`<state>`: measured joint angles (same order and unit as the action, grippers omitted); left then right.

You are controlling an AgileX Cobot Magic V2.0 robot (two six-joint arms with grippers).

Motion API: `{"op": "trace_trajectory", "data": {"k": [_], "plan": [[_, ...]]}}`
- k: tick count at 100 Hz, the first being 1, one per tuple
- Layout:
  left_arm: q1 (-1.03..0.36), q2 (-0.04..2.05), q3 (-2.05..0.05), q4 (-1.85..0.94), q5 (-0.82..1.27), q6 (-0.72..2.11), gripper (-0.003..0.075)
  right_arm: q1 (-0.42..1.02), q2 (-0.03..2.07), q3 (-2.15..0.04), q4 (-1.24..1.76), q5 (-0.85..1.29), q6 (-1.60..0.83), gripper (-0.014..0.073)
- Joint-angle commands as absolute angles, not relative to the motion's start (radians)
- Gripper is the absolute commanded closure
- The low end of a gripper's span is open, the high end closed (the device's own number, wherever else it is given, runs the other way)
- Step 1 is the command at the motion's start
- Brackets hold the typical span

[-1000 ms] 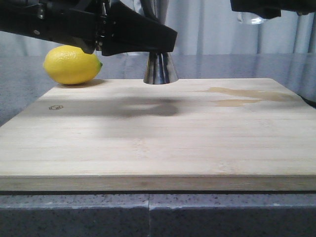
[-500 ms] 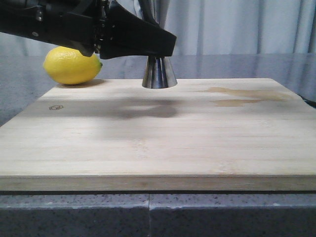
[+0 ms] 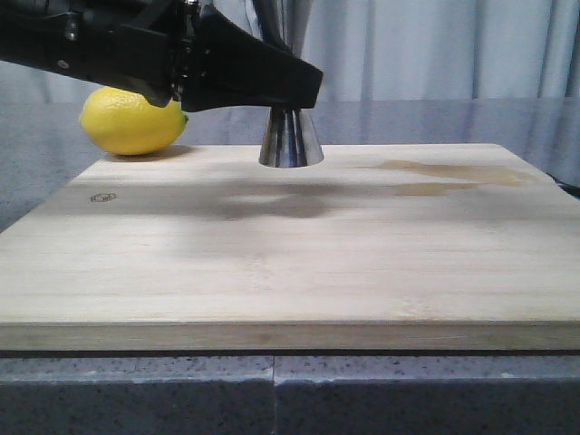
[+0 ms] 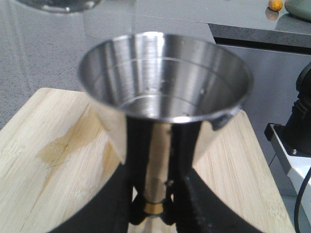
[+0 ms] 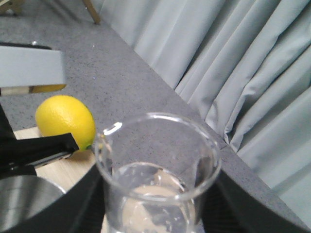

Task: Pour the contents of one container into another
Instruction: 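Lift the beaker with the right gripper and carry it toward the jigger, then tilt the beaker with the right gripper over the jigger cup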

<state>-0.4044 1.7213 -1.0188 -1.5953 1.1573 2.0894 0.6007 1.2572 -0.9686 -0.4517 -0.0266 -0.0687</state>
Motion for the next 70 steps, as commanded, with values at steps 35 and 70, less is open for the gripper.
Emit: {"op": "trace_trajectory", "data": {"k": [35, 70], "plan": [[-0.413, 1.671, -1.048, -1.646, 1.264, 2.074, 0.0734, 0.615, 1.201, -1.043, -0.562, -0.018, -0.067, 0.0429], [-0.413, 1.671, -1.048, -1.646, 1.262, 2.074, 0.0734, 0.615, 1.165, -1.043, -0.613, 0.057, -0.067, 0.0429]]}}
